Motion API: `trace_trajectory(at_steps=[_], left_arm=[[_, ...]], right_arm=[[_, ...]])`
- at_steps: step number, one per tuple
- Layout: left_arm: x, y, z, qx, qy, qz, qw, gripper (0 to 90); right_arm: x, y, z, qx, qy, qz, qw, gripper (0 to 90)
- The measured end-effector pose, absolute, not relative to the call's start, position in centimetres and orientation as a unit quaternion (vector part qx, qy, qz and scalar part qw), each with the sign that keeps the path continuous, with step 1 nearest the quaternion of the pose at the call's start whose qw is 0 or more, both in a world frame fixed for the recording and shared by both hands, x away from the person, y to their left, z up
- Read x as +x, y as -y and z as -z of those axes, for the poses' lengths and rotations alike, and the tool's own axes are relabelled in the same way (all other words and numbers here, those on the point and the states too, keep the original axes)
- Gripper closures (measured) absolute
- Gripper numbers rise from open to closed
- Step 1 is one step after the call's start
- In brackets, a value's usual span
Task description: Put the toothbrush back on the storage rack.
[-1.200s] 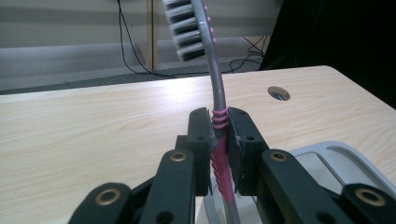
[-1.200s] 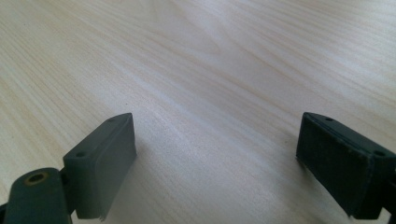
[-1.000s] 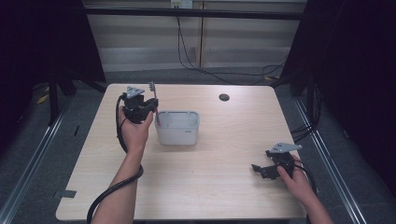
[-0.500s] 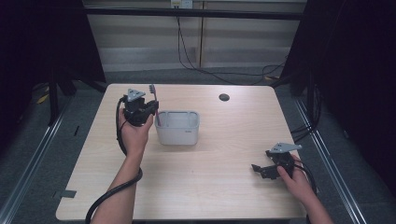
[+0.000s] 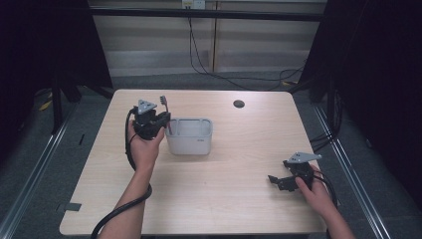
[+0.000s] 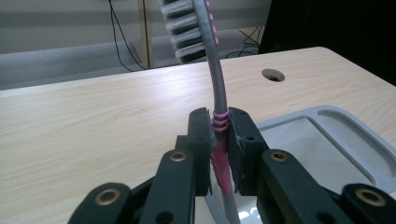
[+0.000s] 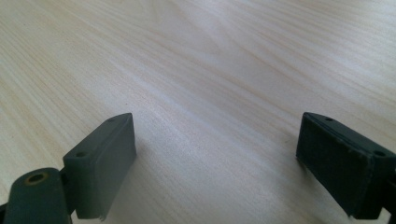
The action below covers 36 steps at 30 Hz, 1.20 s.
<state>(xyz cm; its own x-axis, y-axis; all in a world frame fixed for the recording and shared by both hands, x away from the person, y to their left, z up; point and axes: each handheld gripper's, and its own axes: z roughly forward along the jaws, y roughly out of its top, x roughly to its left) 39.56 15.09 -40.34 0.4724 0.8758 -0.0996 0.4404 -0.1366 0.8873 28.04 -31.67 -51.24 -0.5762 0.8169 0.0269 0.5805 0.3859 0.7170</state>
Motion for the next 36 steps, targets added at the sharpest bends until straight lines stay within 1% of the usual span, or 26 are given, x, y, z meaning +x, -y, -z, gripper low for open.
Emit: trace_trajectory(at_steps=[9,36], left_arm=[[39.0,-14.9,41.2,0.722,-0.455,-0.228,0.469,80.0],[38.0,-14.7,42.2,0.731,-0.443,-0.222,0.469,78.6]], right_arm=[[28.0,31.7,51.2,0.429,-0.815,-0.351,0.168,11.3],[28.0,31.7,51.2,0.429,-0.815,-0.351,0.168,11.3]])
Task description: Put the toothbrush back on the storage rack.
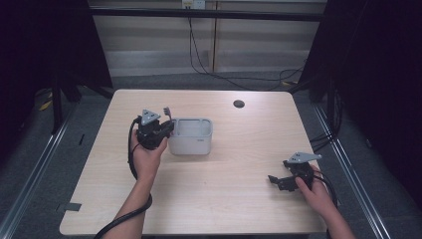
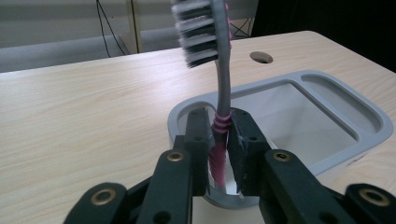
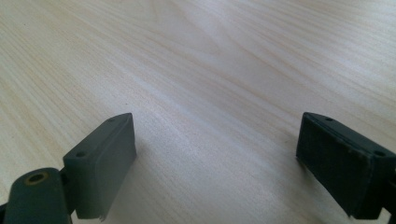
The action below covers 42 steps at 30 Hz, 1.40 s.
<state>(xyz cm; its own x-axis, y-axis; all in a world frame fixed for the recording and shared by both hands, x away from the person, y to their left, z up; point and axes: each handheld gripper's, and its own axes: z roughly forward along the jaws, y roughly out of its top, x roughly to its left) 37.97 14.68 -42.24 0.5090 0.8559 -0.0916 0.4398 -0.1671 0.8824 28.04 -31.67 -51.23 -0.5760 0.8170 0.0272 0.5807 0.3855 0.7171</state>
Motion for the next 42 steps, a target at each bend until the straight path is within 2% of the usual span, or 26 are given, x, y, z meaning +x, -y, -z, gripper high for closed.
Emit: trace_trajectory(at_steps=[42], left_arm=[[36.9,-15.1,42.1,0.742,-0.431,-0.22,0.463,74.8]], right_arm=[[28.0,31.7,51.2,0.429,-0.815,-0.351,0.168,11.3]])
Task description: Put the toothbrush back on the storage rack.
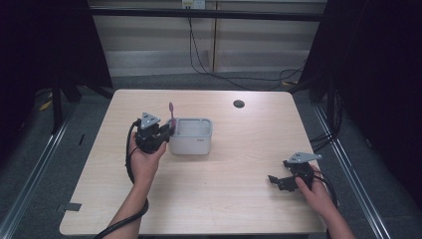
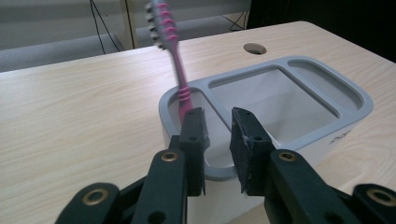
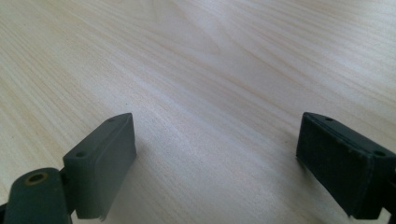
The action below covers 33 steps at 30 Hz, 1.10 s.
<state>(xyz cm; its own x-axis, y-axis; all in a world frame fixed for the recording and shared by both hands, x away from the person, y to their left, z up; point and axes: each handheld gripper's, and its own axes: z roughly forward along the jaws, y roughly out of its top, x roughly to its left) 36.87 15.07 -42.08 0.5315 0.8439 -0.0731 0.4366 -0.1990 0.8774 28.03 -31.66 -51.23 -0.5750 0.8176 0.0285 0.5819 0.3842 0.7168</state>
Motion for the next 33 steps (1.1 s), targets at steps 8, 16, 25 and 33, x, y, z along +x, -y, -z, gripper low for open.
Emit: trace_trajectory(at_steps=[8,16,25,33], left_arm=[[36.7,-15.8,41.5,0.738,-0.432,-0.225,0.466,71.9],[36.4,-16.3,41.1,0.733,-0.431,-0.227,0.475,65.1],[36.3,-17.0,41.2,0.73,-0.432,-0.216,0.483,47.9],[36.0,-17.8,41.6,0.74,-0.428,-0.203,0.477,36.6]], right_arm=[[28.0,31.7,51.2,0.429,-0.815,-0.351,0.168,11.3],[28.0,31.7,51.2,0.429,-0.815,-0.351,0.168,11.3],[28.0,31.7,51.2,0.429,-0.815,-0.351,0.168,11.3],[28.0,31.7,51.2,0.429,-0.815,-0.352,0.168,11.3]])
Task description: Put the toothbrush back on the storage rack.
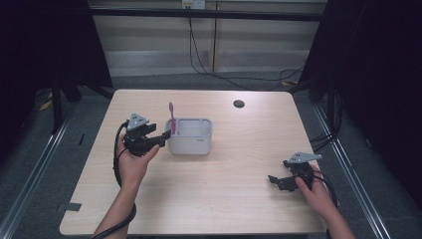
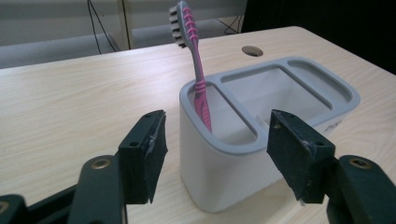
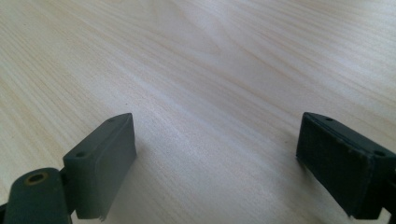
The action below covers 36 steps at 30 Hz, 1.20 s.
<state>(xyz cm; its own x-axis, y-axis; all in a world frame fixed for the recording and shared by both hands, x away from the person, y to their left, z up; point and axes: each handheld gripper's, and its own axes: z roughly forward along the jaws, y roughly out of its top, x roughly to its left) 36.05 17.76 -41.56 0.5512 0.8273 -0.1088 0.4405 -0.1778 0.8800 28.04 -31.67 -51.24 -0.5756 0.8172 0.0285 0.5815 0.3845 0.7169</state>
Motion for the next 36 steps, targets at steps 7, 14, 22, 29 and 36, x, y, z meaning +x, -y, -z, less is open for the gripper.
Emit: trace_trajectory(at_steps=[7,14,22,29,36], left_arm=[[35.6,-18.3,41.7,0.744,-0.419,-0.195,0.483,31.5],[35.2,-19.1,42.0,0.741,-0.415,-0.187,0.493,25.1],[34.9,-19.4,42.3,0.747,-0.41,-0.185,0.49,24.6],[34.4,-19.7,42.9,0.75,-0.406,-0.179,0.491,24.1],[34.2,-20.0,43.6,0.753,-0.406,-0.175,0.487,23.7]], right_arm=[[28.0,31.7,51.2,0.429,-0.815,-0.352,0.168,11.3],[28.0,31.7,51.2,0.429,-0.815,-0.352,0.168,11.3],[28.0,31.7,51.2,0.429,-0.815,-0.352,0.168,11.3],[28.0,31.7,51.2,0.429,-0.815,-0.352,0.168,11.3],[28.0,31.7,51.2,0.429,-0.815,-0.352,0.168,11.3]])
